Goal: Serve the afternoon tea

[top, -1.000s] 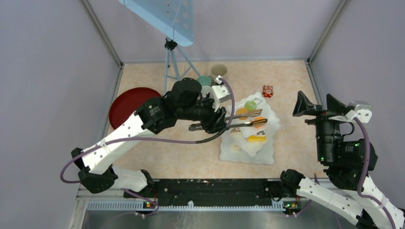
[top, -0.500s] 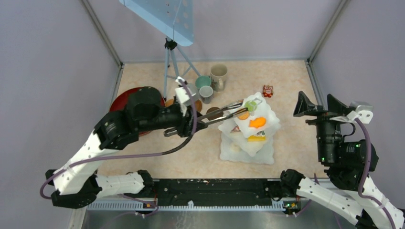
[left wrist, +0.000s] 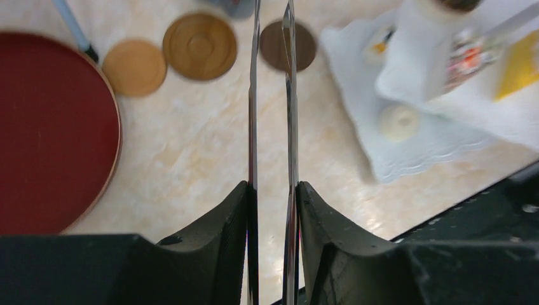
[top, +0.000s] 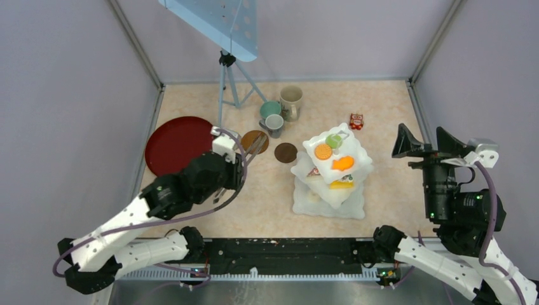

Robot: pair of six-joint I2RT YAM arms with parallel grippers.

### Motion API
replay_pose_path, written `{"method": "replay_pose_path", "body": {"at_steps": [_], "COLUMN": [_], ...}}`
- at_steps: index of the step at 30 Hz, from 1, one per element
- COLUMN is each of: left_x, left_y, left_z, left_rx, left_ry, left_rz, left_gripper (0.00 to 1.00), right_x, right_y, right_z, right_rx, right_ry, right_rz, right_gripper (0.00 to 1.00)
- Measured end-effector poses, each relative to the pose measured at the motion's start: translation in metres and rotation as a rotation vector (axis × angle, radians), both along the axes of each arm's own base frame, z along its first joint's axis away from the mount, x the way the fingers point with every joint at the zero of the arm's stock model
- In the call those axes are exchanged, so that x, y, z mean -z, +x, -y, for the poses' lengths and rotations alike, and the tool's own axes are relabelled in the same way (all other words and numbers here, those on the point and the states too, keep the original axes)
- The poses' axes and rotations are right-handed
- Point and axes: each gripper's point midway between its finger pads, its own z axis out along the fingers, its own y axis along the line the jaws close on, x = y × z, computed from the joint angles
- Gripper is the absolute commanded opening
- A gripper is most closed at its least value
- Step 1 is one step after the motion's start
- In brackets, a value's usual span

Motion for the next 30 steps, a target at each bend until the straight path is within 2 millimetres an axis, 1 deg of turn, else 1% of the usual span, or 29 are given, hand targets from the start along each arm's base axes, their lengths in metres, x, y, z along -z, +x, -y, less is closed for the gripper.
{"method": "replay_pose_path", "body": {"at_steps": [3,5,10,13,16,20,23,30], "left_x": [0.062,0.097,0.155,0.182,0.198,0.208,0.207,0.196], "left_y": [0.010,0.011,0.012,0.013,0.016,0.019,0.021,0.023], "left_z": [-0.004,-0.009,-0.018,-0.020,-0.018,-0.015,-0.014,-0.011], "left_rx": [-0.108,-0.172,-0.331,-0.391,-0.425,-0.442,-0.448,-0.445], "left_ry": [0.077,0.097,0.070,0.083,0.086,0.072,0.055,0.005], "left_rz": [-0.076,-0.120,-0.201,-0.241,-0.253,-0.255,-0.247,-0.226], "left_gripper": [0.38,0.37,0.37,0.39,0.39,0.38,0.38,0.38], "right_x": [0.000,0.002,0.005,0.006,0.007,0.009,0.009,0.009], "right_y": [-0.003,-0.004,-0.006,-0.007,-0.006,-0.006,-0.006,-0.007], "right_z": [0.004,0.004,0.007,0.008,0.007,0.007,0.008,0.008], "right_rx": [0.000,-0.002,-0.006,-0.008,-0.008,-0.008,-0.008,-0.007], "right_ry": [0.007,0.007,0.006,0.011,0.004,-0.005,-0.004,-0.007], "right_rz": [0.004,-0.001,-0.009,-0.009,-0.015,-0.022,-0.021,-0.020], "right_gripper": [0.98,0.98,0.98,0.98,0.98,0.98,0.98,0.98]}}
